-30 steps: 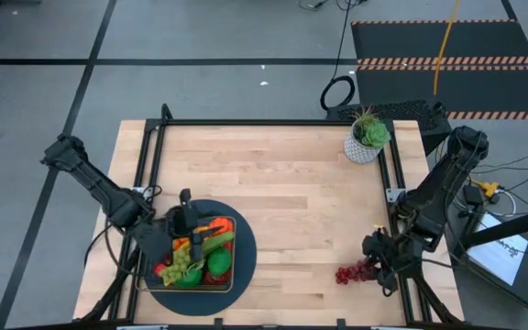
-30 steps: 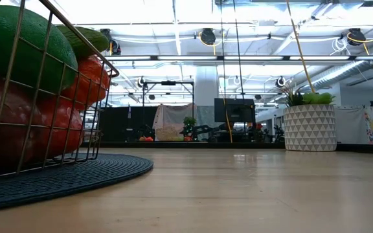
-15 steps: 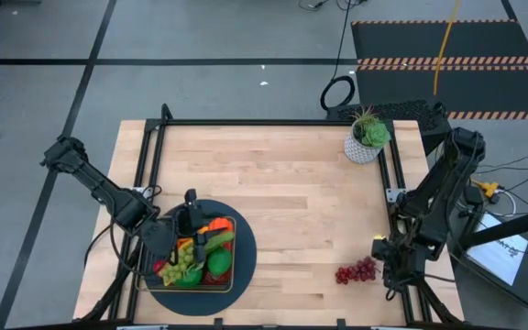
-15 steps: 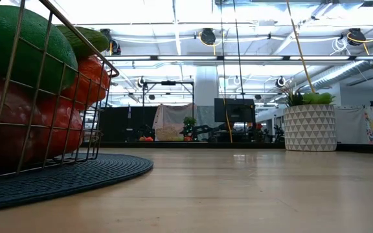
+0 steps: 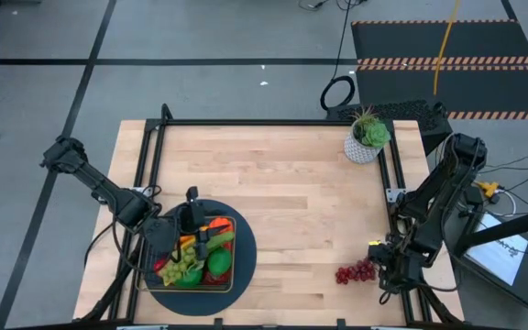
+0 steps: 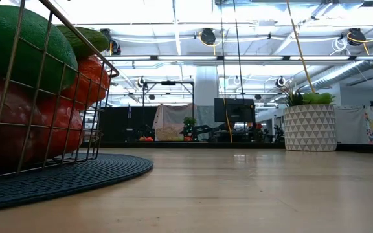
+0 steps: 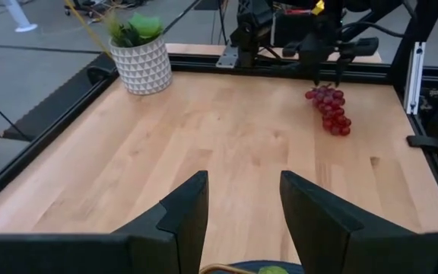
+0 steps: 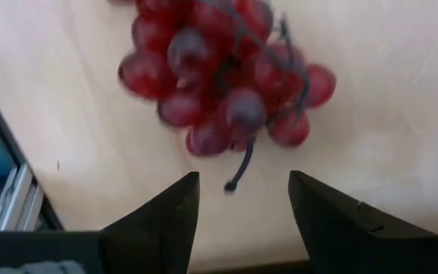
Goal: Build produce basket
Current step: Put the red grapes into the gold wire basket
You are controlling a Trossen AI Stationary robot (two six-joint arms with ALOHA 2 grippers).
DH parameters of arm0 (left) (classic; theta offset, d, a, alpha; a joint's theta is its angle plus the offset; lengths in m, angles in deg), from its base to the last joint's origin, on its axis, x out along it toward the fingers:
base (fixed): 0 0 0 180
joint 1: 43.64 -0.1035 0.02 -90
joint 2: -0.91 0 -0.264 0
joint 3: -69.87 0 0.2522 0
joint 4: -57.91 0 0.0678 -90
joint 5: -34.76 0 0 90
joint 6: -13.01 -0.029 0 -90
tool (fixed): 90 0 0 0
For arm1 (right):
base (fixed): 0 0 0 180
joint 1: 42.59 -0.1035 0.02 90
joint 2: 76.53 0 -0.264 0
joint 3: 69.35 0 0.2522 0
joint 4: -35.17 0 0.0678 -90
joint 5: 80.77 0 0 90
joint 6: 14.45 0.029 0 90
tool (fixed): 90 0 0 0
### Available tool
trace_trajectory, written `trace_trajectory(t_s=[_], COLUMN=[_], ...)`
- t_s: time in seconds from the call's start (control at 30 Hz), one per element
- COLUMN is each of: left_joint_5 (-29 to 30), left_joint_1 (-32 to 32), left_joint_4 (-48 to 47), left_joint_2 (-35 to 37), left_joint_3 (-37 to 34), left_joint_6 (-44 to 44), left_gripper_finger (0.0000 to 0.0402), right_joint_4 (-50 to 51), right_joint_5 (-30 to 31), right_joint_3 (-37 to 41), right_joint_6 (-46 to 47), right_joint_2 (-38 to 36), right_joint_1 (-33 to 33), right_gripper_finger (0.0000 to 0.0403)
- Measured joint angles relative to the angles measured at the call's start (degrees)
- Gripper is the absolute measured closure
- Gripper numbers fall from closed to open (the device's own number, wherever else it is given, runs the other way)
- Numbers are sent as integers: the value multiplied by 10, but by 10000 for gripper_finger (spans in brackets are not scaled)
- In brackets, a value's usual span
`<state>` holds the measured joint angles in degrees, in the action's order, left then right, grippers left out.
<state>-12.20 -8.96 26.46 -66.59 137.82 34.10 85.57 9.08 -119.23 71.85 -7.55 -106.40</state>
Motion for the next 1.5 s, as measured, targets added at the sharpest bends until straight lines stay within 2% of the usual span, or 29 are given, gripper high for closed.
trace_trajectory(t_s=[0.1, 0.2, 0.33, 0.5, 0.57, 0.73, 1.03, 1.23, 1.5], left_joint_5=[0, 0, -3, -16, -16, -16, -16, -16, -16], left_joint_1=[1, 0, 0, 1, 1, 1, 10, 24, 41], left_joint_4=[0, 2, 8, 10, 10, 9, 10, 11, 11], left_joint_2=[0, 0, 0, 0, 0, 0, 0, 0, 19], left_joint_3=[0, 0, 0, 0, 0, 0, 0, 0, 0], left_joint_6=[0, 3, 2, 2, 2, 2, 0, 0, -4], left_gripper_finger=[236, 236, 236, 236, 236, 236, 236, 236, 236], right_joint_4=[0, 0, 0, -1, -5, -37, -135, -235, -429], right_joint_5=[0, -1, -2, -15, -14, 27, 142, 197, 245], right_joint_3=[0, 0, 0, 0, 0, 0, 0, 0, 0], right_joint_6=[0, -7, -15, -22, -30, -50, -163, -289, -488], right_joint_2=[4, 4, 4, 4, 4, -1, -16, -16, -16], right_joint_1=[8, 17, 24, 27, 27, 30, 60, 104, 177], right_gripper_finger=[214, 238, 292, 379, 395, 398, 401, 402, 402])
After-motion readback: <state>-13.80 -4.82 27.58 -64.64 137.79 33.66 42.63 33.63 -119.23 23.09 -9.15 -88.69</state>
